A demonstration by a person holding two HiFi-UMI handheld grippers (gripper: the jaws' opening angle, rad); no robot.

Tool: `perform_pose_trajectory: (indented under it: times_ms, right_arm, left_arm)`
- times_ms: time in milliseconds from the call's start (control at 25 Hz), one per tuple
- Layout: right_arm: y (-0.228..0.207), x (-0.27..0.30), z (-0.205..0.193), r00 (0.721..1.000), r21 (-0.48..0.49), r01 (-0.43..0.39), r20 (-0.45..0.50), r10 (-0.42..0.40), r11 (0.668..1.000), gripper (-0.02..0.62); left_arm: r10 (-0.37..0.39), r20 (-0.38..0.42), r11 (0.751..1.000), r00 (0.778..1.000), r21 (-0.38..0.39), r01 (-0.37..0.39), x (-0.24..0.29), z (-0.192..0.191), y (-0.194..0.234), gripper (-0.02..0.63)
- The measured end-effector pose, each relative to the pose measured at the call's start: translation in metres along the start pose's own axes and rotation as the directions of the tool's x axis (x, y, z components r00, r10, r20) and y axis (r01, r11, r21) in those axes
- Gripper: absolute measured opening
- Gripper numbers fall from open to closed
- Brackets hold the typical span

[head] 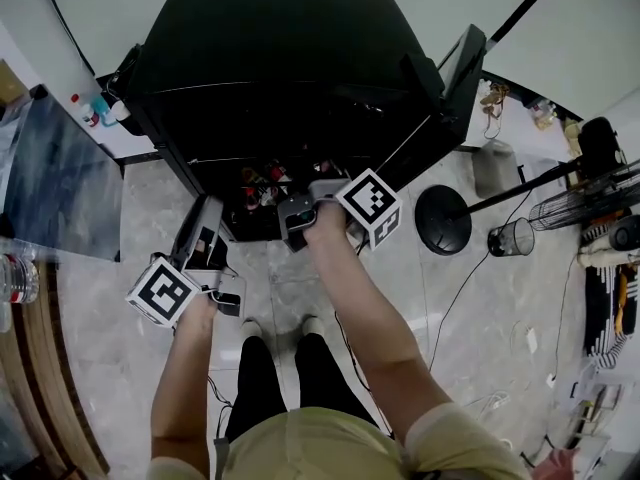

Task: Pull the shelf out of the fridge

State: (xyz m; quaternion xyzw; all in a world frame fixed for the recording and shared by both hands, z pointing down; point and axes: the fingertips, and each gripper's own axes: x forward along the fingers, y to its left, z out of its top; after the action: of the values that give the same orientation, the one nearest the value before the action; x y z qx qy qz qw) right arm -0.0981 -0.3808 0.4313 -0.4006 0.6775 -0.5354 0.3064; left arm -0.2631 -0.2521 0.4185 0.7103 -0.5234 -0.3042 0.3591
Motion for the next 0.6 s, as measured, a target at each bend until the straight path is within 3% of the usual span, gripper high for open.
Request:
perform_pose_trajectory:
  times_ms: [240, 600]
  right_arm:
    - [0.001, -0.012, -0.005, 1.0, -0.004, -0.002, -0.018, 0.002, 1.0, 0.047]
    - [0.003, -0.023, -0.011, 1.0, -0.011, 0.001, -0.025, -0.001, 1.0, 0.048]
  left_arm:
    - [-0.019, 0.02, 0.995, 1.0, -0.095, 0.021, 0.007, 0.0, -0.006, 0.196]
    - [-0.033, 0.016, 0.985, 0.999, -0.169, 0.035, 0.021, -0.001, -0.007, 0.2]
